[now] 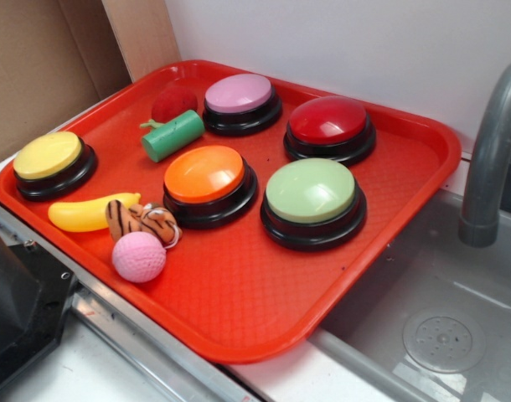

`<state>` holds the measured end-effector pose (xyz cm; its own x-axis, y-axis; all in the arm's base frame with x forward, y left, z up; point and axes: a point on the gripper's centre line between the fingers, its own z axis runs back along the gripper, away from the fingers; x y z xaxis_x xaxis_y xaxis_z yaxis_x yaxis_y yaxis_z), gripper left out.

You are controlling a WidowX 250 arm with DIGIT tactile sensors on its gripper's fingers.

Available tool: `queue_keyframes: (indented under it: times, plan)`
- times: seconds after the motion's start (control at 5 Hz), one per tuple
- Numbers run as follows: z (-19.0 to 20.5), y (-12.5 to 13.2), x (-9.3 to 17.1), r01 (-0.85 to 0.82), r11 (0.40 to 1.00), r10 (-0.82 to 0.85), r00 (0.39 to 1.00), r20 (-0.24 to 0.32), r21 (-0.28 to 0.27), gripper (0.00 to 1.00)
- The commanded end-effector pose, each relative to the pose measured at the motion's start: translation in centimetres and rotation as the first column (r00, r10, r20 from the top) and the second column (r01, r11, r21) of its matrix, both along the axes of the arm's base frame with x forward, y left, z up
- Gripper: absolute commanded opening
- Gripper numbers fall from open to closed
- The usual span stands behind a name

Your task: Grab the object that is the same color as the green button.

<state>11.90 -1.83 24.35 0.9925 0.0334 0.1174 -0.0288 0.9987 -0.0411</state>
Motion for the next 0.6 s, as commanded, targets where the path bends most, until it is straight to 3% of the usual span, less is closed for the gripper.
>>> queue_keyframes:
  times: [0.0,0.2,0.4]
  plan:
    - [0.0,0.0,0.0,0.0,1.0,0.0,1.0,0.0,0.0,1.0]
    - [-2.1,1.2,1.9,0.028,0.999,-0.028,1.0,-0.002,-0.037,1.0]
    - [-3.6,2.0,3.6,-0.038,0.999,0.038,0.999,0.039,0.015,1.0]
